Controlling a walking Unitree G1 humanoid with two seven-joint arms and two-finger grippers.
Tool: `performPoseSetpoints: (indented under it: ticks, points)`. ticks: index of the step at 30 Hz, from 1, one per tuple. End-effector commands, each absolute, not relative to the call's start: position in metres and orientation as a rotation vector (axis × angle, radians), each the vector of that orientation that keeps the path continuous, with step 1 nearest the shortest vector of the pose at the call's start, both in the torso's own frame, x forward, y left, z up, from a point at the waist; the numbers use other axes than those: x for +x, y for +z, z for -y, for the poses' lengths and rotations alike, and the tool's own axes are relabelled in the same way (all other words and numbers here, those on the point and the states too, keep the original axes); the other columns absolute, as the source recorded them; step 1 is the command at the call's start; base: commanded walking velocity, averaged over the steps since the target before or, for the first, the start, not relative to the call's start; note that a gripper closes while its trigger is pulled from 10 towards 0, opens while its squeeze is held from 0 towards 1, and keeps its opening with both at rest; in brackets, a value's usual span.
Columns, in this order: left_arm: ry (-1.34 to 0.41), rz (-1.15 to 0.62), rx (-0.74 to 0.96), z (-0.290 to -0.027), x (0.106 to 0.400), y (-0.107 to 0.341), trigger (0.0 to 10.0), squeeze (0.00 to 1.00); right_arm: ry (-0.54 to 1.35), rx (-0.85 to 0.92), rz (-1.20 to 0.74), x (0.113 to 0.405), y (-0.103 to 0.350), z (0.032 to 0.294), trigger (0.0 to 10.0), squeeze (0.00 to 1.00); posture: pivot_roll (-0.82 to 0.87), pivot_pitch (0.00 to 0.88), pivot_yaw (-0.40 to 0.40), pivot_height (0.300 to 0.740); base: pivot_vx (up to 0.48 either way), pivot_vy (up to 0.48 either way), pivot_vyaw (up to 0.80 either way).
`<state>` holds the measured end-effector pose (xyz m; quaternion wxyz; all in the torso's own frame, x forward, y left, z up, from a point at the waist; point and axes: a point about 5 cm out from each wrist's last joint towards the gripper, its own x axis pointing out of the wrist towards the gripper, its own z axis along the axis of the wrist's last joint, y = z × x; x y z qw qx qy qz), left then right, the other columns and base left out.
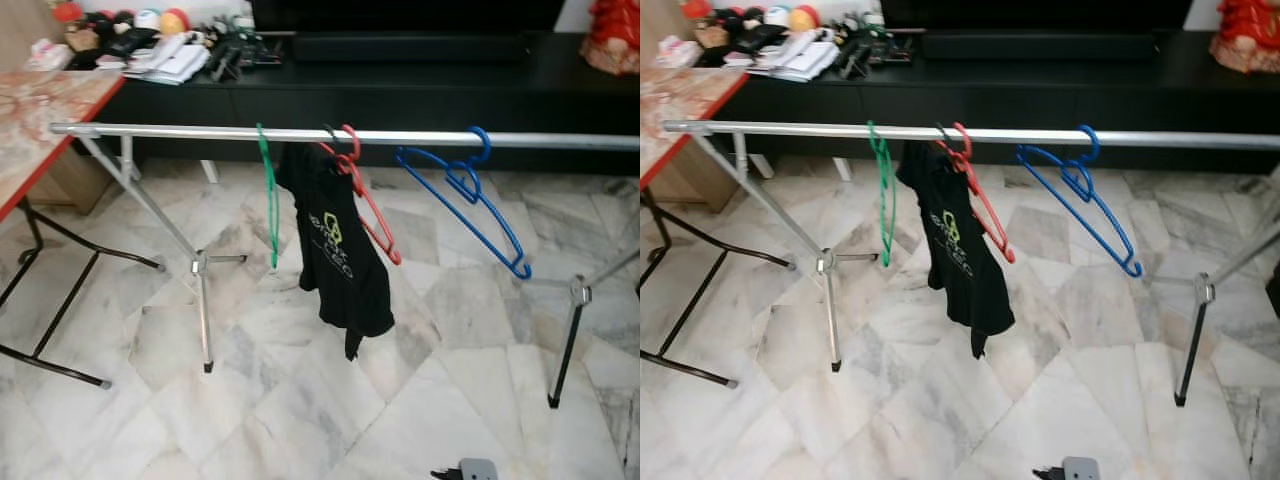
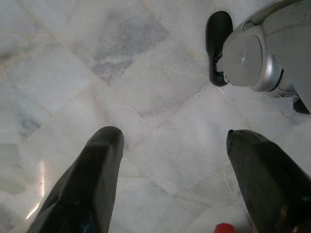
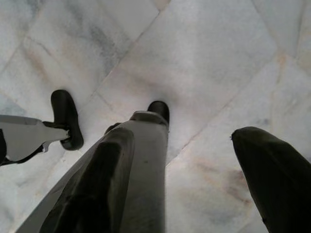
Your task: Hang hanger
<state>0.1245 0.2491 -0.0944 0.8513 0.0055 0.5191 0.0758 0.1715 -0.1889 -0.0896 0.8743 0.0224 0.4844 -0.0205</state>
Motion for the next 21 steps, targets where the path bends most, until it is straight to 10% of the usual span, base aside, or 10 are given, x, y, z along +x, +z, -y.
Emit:
performPoseSetpoints:
  ticks: [1, 8, 21]
  points:
    - [0.17, -1.129, 0.01, -0.251, 0.114, -0.097, 10.0, 0.0, -0.042, 0.069, -1.048, 0.162, -0.095, 0.184, 10.0, 0.0, -0.05, 0.221, 0.026, 0.74, 0.0, 0.0, 0.0]
    - [0.168, -1.13, 0.009, -0.25, 0.115, -0.097, 10.0, 0.0, -0.047, 0.074, -1.055, 0.161, -0.095, 0.184, 10.0, 0.0, -0.05, 0.22, 0.027, 0.74, 0.0, 0.0, 0.0]
    - [0.163, -1.097, -0.023, -0.239, 0.122, -0.098, 10.0, 0.0, -0.033, 0.057, -1.063, 0.161, -0.095, 0.184, 10.0, 0.0, -0.05, 0.175, 0.024, 0.74, 0.0, 0.0, -0.76]
